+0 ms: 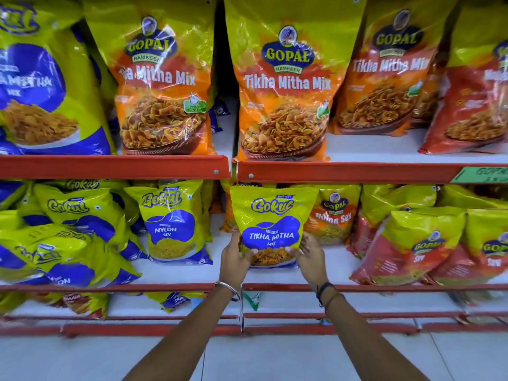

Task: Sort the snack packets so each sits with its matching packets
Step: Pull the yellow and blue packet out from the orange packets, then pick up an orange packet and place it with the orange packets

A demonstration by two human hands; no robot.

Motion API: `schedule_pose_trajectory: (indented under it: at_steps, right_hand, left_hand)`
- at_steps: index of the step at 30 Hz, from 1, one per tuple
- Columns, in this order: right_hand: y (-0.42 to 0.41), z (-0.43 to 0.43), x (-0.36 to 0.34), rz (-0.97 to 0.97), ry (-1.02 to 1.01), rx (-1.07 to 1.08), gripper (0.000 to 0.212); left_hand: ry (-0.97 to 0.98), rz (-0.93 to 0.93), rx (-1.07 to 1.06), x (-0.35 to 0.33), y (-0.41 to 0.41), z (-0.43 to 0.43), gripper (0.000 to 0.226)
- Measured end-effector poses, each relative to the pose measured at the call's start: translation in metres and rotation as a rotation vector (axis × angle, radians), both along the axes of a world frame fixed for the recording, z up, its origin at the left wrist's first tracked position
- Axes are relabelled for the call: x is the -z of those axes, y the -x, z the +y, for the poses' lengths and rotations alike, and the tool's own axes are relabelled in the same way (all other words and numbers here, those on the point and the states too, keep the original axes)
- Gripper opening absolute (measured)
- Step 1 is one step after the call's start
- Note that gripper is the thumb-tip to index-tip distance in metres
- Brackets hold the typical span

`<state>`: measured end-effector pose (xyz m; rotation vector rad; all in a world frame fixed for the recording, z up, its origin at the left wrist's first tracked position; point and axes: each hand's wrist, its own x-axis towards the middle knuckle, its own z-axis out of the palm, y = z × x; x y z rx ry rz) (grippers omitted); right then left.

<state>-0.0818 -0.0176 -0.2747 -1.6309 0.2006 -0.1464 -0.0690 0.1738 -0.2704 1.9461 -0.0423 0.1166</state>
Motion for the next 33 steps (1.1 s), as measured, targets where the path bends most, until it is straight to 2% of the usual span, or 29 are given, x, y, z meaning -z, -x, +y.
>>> schedule_pose_trajectory:
  at_steps: [7,10,14,17,20,22,25,27,31,33]
  right_hand:
    - [-0.029,0.01,0.021,0.019,0.068,0.014,0.038]
    - [-0.02,0.015,0.014,-0.055,0.18,0.115,0.04]
    - [-0.006,0.028,-0.02,-0.262,0.274,0.181,0.029]
    - [-0.01,0.05,-0.074,-0.416,0.261,0.181,0.019]
    - [-0.024,0.077,-0.142,-0.582,0.224,0.151,0.013]
    - [-0.037,0.097,-0.181,-0.657,0.18,0.084,0.014]
    - [-0.065,0.125,-0.22,-0.628,0.169,-0.019,0.028]
    - [-0.083,0.144,-0.238,-0.519,0.193,-0.113,0.042]
    - [-0.112,0.166,-0.25,-0.28,0.373,-0.241,0.069]
    - [-0.121,0.171,-0.25,-0.266,0.409,-0.244,0.078]
  left_hand:
    - [-0.142,0.061,0.039,0.017,-0.031,0.007,0.05]
    - [-0.127,0.017,-0.003,0.011,-0.023,0.006,0.054]
    - [-0.037,-0.209,-0.065,-0.029,-0.006,0.019,0.047]
    - [-0.045,-0.477,-0.054,-0.076,-0.012,0.042,0.034]
    - [-0.071,-0.709,-0.159,-0.137,-0.027,0.069,0.028]
    - [-0.049,-0.795,-0.262,-0.177,-0.044,0.089,0.027]
    - [-0.055,-0.79,-0.325,-0.222,-0.074,0.12,0.039]
    - [-0.018,-0.711,-0.317,-0.239,-0.088,0.14,0.05]
    - [0.047,-0.558,-0.255,-0.246,-0.099,0.161,0.049]
    - [0.027,-0.445,-0.171,-0.243,-0.102,0.168,0.048]
